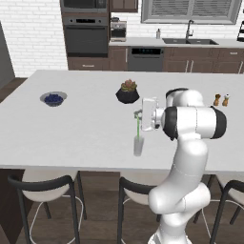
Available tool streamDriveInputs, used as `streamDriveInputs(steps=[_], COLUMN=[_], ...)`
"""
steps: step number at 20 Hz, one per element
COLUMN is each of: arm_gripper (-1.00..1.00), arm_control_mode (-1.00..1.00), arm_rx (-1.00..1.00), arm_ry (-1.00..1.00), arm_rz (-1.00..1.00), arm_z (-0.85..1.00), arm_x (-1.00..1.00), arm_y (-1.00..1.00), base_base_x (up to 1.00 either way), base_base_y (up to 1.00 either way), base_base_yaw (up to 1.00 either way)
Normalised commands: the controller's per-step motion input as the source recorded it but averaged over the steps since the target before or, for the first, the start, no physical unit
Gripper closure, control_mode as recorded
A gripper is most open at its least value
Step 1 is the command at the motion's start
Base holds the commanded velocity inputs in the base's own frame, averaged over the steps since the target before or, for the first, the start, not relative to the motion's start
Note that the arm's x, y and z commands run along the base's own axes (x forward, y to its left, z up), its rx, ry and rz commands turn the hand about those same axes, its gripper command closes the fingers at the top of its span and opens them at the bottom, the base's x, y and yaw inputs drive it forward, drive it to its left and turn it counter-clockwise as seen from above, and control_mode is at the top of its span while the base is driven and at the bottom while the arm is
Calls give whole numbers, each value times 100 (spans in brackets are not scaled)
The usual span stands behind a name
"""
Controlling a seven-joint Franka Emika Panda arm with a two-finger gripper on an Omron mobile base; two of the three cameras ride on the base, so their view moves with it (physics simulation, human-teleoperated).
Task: Take a straw from the drawer in front and place it inside the glass cup on the dining counter.
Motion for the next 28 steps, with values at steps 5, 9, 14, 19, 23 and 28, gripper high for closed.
streamDriveInputs(steps=[5,9,14,19,23,28], arm_gripper=[100,100,100,100,100,-100], arm_control_mode=[-100,-100,-100,-100,-100,-100], arm_rx=[-3,-3,-4,-4,0,0], arm_ry=[0,0,0,-2,-2,-4], arm_rz=[2,3,3,4,2,1], arm_z=[-27,-32,-37,-29,-23,-9], arm_x=[-1,-11,-20,-42,-10,0], arm_y=[0,2,11,20,5,0], base_base_x=[0,0,0,0,0,0], base_base_y=[0,0,0,0,0,0], base_base_yaw=[0,0,0,0,0,0])
